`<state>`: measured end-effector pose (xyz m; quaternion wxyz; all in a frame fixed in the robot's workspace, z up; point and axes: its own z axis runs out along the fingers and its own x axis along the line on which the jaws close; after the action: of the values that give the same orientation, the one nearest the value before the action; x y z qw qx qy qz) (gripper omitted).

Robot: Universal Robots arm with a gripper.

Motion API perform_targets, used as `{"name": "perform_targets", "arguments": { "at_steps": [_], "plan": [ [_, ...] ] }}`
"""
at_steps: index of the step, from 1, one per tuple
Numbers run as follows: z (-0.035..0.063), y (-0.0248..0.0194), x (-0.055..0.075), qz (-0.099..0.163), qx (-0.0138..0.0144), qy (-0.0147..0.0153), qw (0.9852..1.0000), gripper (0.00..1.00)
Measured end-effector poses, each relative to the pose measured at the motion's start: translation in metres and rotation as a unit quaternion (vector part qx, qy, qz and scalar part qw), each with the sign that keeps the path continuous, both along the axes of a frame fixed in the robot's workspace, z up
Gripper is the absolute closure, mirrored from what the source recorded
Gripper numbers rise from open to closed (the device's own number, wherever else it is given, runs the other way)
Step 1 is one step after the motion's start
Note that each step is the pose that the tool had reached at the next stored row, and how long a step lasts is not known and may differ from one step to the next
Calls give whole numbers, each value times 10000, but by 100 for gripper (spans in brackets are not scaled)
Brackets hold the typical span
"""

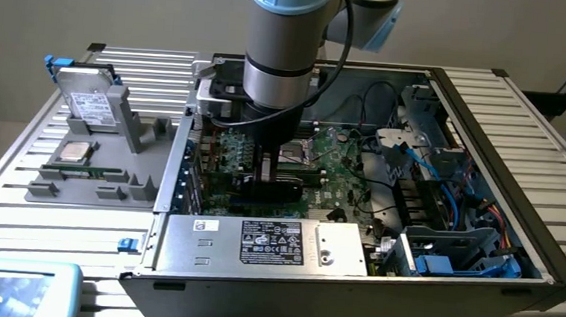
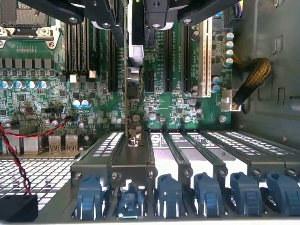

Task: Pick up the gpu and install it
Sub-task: 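Insert the gpu into the slot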

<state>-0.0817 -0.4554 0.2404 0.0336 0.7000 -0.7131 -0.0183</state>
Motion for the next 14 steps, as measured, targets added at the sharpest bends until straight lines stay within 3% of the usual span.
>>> {"name": "perform_targets", "arguments": {
  "at_steps": [10, 14],
  "plan": [
    [-2, 1, -11, -2, 3, 0, 10000, 72],
    [75, -1, -12, -3, -6, 3, 10000, 71]
  ]
}}
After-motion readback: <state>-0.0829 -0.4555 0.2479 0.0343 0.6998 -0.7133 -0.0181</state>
